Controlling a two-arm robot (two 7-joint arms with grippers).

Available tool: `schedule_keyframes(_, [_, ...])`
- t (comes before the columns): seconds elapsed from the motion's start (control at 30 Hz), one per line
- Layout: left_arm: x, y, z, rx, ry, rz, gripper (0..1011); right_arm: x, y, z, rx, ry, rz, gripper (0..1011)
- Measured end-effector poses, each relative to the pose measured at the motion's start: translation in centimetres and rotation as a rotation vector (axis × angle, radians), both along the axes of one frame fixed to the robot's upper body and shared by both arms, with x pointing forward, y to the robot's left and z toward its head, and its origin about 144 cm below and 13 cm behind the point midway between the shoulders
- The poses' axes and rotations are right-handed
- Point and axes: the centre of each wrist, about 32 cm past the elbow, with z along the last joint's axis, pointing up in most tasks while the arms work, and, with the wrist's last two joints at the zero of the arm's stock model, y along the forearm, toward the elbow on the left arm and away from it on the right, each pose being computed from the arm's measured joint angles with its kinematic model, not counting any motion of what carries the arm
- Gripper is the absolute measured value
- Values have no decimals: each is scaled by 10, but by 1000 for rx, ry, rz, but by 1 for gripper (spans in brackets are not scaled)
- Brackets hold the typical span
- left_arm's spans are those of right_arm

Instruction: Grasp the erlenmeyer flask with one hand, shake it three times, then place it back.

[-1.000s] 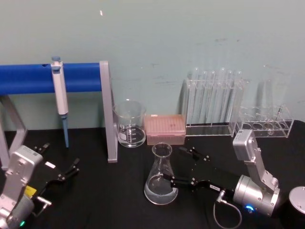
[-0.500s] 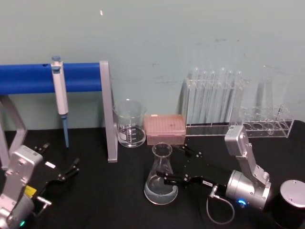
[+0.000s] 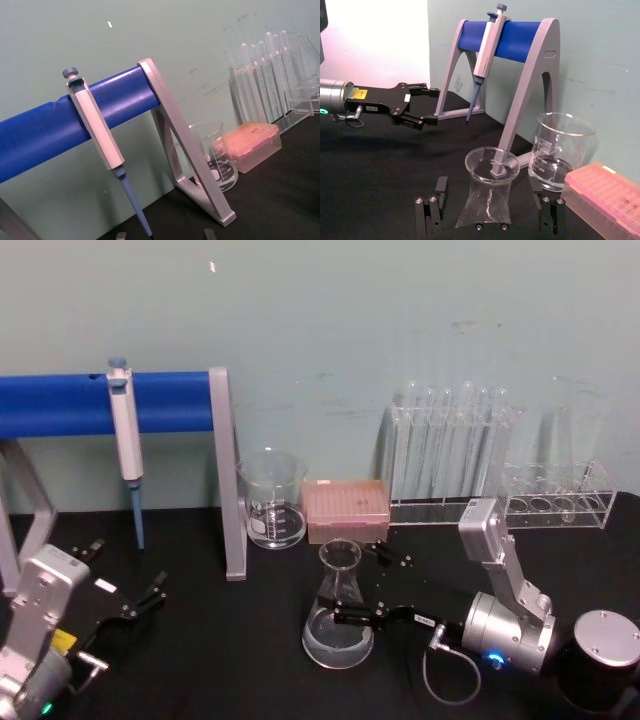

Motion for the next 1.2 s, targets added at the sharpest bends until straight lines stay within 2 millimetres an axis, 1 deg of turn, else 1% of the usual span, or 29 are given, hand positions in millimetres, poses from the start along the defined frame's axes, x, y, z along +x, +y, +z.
schedule_keyframes(0.47, [0, 0, 0, 0, 0, 0, 1001, 5, 4, 0, 6, -4, 2, 1000])
schedule_keyframes(1.2, [0, 0, 0, 0, 0, 0, 1001, 5, 8, 2, 10, -11, -5, 1000])
